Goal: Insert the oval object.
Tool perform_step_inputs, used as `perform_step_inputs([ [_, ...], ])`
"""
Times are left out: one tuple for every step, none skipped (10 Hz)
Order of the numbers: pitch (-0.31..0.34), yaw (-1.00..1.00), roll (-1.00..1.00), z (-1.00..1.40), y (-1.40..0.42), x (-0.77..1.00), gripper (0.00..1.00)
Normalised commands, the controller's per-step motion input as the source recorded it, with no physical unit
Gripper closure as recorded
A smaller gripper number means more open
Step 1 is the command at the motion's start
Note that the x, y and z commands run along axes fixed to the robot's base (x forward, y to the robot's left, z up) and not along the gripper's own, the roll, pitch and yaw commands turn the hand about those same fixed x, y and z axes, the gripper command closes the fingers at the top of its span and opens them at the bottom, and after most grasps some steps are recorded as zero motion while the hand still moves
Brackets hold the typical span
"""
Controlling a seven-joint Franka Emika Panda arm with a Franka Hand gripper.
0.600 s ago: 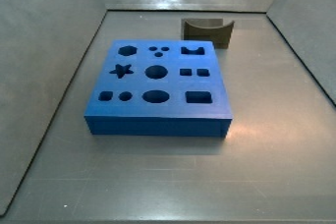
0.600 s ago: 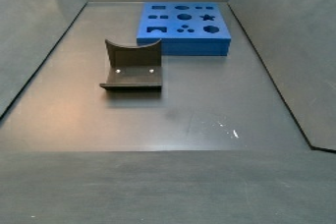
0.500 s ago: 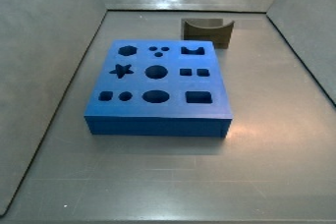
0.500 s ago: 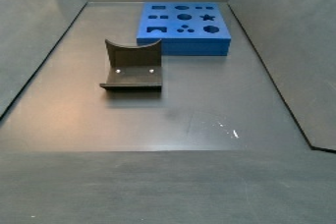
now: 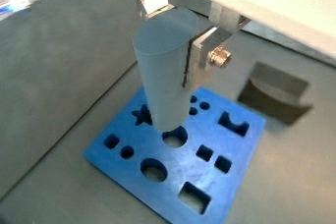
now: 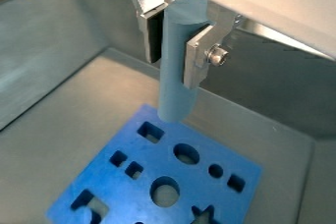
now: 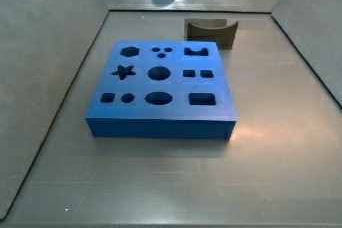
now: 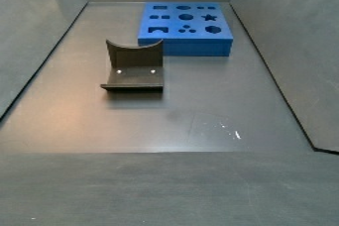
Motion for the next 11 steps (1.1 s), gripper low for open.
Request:
perform_step_inputs([
  [-0.090,-1.00,-0.06,-0.57,-0.01,-0.05,1.00],
  [-0.087,-0.98,-0.06,-0.58,-0.02,-0.05,1.00],
  [-0.060,-0.93,-0.08,-0.55,-0.05,-0.05,1.00],
  [-0.074,-0.94,-0.07,-0.55,-0.06,-0.05,1.00],
  [-0.084,-0.98,-0.06,-0.54,-0.03,-0.05,1.00],
  [-0.069,-1.00,-0.05,-0.54,-0.01,-0.03,1.00],
  [-0.017,-1.00,-0.04,-0.52,-0.01,0.00,1.00],
  [-0.026,-1.00,-0.03,-0.52,0.00,0.00,1.00],
  [-0.044,-1.00,-0.03,-0.54,0.00,0.00,1.00],
  [-0.039,-1.00,-0.02,-0.54,0.00,0.00,1.00],
  [0.000,-1.00,0.00,-0.47,-0.06,0.00,1.00],
])
